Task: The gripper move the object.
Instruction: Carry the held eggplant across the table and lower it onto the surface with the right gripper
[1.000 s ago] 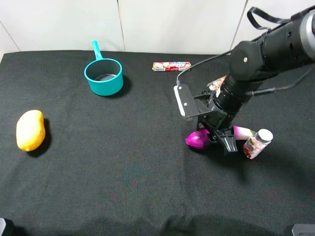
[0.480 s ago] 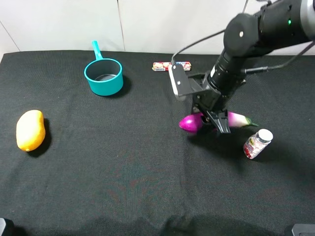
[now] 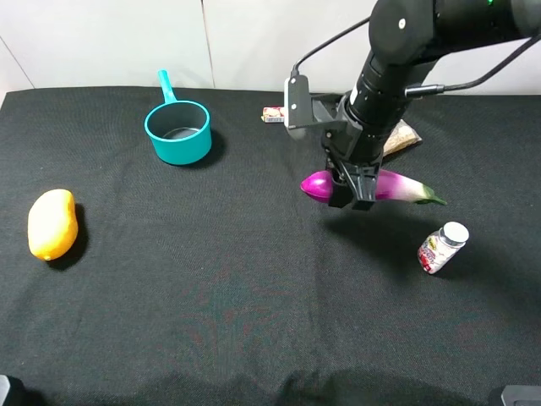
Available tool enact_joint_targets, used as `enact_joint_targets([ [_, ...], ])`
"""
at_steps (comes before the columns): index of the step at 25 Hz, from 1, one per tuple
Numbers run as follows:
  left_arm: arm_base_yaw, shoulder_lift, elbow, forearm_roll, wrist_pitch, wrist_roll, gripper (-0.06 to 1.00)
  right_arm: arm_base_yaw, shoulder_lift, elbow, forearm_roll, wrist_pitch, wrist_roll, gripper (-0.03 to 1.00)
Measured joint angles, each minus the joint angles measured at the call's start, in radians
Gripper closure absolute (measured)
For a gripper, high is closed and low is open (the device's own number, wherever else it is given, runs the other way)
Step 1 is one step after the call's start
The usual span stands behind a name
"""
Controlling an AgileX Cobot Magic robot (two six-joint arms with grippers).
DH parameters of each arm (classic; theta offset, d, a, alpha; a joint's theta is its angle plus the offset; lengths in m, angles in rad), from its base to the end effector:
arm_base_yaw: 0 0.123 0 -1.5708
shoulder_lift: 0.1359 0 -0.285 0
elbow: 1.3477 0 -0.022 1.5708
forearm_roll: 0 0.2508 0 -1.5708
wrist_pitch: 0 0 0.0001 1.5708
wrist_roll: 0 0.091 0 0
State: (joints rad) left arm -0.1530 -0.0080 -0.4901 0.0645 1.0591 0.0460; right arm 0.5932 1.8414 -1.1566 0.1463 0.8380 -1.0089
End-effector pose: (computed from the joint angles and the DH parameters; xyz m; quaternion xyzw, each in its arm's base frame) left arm -0.0041 0.0058 0.2748 0.0835 0.8488 0.0043 0.5221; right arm 0.2805 0.2010 0.1723 -0.6831 0.7249 0.0424 0.0778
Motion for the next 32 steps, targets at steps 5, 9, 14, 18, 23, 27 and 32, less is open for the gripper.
enact_joint_targets([
  [5, 0.000, 0.000, 0.000, 0.000, 0.000, 0.000, -0.05, 0.000, 0.000, -0.052, -0.001, 0.045, 0.042, 0.57],
  [9, 0.000, 0.000, 0.000, 0.000, 0.000, 0.000, -0.05, 0.033, 0.000, -0.081, -0.028, 0.048, 0.067, 0.57],
  [14, 0.000, 0.000, 0.000, 0.000, 0.000, 0.000, -0.05, 0.107, 0.000, -0.117, -0.090, 0.048, 0.130, 0.57],
  [18, 0.000, 0.000, 0.000, 0.000, 0.000, 0.000, -0.05, 0.137, 0.005, -0.159, -0.110, 0.048, 0.152, 0.57],
  [23, 0.000, 0.000, 0.000, 0.000, 0.000, 0.000, -0.05, 0.166, 0.058, -0.250, -0.105, 0.070, 0.153, 0.57],
  [27, 0.000, 0.000, 0.000, 0.000, 0.000, 0.000, -0.05, 0.200, 0.108, -0.323, -0.100, 0.078, 0.153, 0.57],
  [32, 0.000, 0.000, 0.000, 0.000, 0.000, 0.000, -0.05, 0.221, 0.164, -0.393, -0.083, 0.086, 0.155, 0.57],
])
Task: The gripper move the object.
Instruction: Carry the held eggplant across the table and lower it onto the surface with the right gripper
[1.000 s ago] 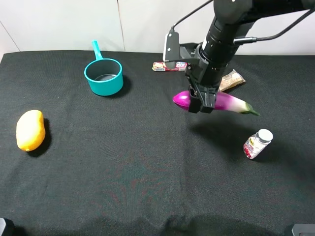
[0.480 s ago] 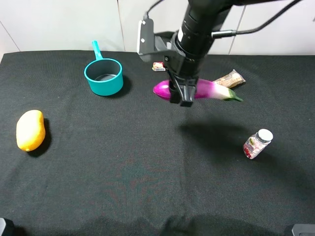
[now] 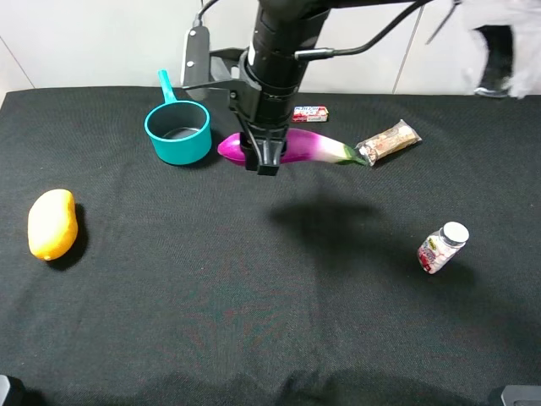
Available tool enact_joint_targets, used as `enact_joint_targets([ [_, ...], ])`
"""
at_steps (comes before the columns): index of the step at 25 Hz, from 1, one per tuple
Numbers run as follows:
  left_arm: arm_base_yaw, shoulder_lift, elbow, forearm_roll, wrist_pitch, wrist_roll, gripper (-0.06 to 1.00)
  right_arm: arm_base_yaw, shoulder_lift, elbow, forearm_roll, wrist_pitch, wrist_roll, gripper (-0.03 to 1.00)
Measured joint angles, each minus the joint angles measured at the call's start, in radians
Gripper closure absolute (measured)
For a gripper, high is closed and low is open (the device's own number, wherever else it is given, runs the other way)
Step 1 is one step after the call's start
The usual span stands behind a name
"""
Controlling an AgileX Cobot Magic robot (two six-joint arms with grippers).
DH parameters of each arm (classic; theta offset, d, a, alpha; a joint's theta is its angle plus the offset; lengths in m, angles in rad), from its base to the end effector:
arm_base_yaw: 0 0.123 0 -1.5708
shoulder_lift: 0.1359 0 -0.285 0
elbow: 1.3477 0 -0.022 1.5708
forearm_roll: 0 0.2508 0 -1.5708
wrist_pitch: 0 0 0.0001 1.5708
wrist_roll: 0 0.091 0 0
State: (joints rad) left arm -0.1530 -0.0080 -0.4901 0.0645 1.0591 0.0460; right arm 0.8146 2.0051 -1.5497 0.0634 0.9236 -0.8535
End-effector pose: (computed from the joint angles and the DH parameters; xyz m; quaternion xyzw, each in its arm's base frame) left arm -0.0041 0.0058 0.2748 0.0835 0.8488 0.0043 0.5221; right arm 0.2854 0.3092 0.2058 -0.7227 0.6764 0.0250 0.1395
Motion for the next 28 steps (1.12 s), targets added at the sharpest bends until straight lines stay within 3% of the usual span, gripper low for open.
enact_joint_targets([
  [13, 0.000, 0.000, 0.000, 0.000, 0.000, 0.000, -0.05, 0.049, 0.111, -0.132, 0.030, -0.003, -0.003, 0.57],
  [28, 0.000, 0.000, 0.000, 0.017, 0.000, 0.000, -0.05, 0.096, 0.204, -0.216, 0.077, -0.147, -0.011, 0.57],
])
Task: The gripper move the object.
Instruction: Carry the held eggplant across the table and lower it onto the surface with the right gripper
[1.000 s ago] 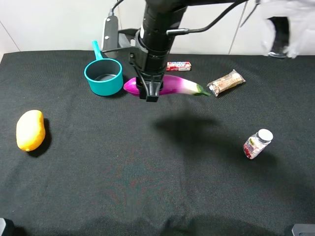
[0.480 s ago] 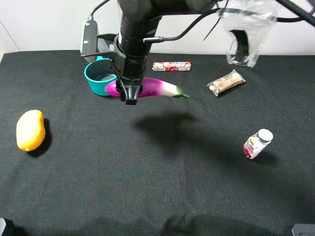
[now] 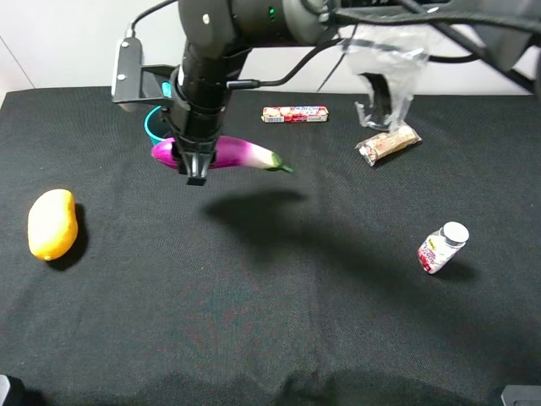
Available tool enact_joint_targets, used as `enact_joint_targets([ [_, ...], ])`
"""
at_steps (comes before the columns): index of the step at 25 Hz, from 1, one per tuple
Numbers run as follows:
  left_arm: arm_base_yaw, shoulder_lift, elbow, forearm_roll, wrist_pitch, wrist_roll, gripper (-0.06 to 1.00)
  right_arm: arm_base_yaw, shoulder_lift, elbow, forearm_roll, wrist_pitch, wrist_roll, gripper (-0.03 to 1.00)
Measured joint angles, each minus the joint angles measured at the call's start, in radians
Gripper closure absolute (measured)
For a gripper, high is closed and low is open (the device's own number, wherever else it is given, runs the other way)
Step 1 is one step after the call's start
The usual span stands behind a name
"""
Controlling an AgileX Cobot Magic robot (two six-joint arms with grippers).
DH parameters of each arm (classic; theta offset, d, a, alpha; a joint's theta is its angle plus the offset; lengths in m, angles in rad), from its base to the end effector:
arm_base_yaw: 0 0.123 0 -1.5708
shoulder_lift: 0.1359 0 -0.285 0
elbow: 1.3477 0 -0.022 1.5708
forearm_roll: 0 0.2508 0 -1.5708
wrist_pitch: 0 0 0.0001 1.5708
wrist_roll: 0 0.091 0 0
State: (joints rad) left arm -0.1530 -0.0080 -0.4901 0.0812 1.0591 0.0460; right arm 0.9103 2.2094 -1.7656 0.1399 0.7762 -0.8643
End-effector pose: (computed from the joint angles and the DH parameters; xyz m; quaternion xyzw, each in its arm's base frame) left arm -0.0039 0.0071 0.2749 0.0832 0.8485 0.0126 0.5224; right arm 0.2879 0.3851 0.1779 -0.7310 0.6444 0.0636 0.2153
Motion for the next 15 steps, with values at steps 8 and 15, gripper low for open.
enact_joint_targets([
  [8, 0.000, 0.000, 0.000, 0.005, 0.000, 0.000, -0.05, 0.005, 0.086, -0.092, 0.043, -0.027, -0.015, 0.57],
  [15, 0.000, 0.000, 0.000, 0.006, 0.000, 0.000, -0.05, 0.006, 0.130, -0.101, 0.065, -0.096, -0.026, 0.57],
])
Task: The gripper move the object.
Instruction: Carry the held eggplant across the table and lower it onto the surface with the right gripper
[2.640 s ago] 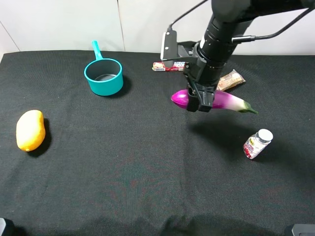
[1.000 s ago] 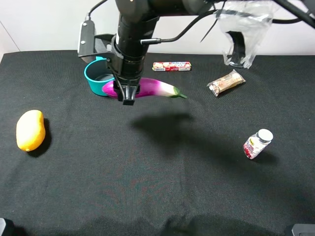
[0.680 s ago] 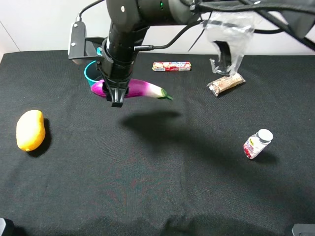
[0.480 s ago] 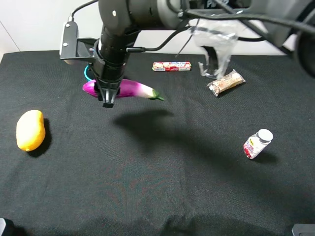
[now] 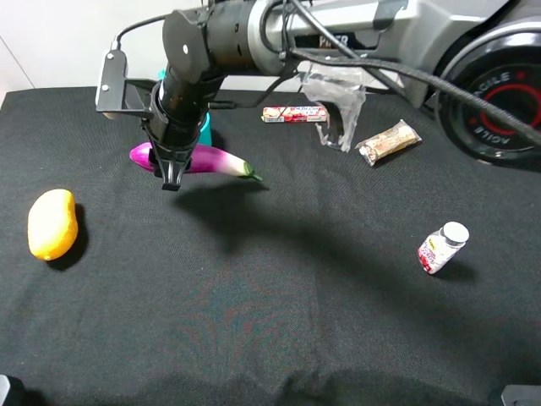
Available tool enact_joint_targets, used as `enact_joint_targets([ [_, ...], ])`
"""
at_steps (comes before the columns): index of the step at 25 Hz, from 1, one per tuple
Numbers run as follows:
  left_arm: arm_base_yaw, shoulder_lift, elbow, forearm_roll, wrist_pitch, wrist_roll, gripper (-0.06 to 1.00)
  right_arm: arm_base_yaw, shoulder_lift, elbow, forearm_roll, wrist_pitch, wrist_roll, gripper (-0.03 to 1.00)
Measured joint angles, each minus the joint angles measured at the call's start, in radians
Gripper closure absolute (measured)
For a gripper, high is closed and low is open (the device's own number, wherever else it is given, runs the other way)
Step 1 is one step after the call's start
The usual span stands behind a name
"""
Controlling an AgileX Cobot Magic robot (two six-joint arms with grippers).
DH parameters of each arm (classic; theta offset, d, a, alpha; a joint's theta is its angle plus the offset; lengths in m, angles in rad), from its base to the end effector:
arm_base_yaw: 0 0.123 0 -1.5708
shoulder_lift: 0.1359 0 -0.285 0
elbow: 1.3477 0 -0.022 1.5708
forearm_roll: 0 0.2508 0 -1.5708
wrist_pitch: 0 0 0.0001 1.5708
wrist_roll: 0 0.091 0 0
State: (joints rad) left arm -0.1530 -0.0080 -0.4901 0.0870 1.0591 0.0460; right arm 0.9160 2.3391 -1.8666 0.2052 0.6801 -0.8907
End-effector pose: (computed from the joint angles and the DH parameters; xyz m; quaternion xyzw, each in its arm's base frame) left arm -0.0039 0.0076 0.2749 0.0831 0.8484 0.0155 0.5225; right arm 0.3008 0.4109 0.1468 -0.7187 0.6441 0.0854 0.2476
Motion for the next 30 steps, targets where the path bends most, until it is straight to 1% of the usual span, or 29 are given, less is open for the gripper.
enact_joint_targets([
  [8, 0.000, 0.000, 0.000, 0.000, 0.000, 0.000, -0.05, 0.000, 0.042, -0.001, 0.026, -0.057, 0.000, 0.57],
  [18, 0.000, 0.000, 0.000, 0.000, 0.000, 0.000, -0.05, 0.000, 0.059, -0.001, 0.037, -0.078, 0.000, 0.57],
  [30, 0.000, 0.000, 0.000, 0.000, 0.000, 0.000, -0.05, 0.000, 0.059, -0.001, 0.038, -0.078, 0.000, 0.57],
])
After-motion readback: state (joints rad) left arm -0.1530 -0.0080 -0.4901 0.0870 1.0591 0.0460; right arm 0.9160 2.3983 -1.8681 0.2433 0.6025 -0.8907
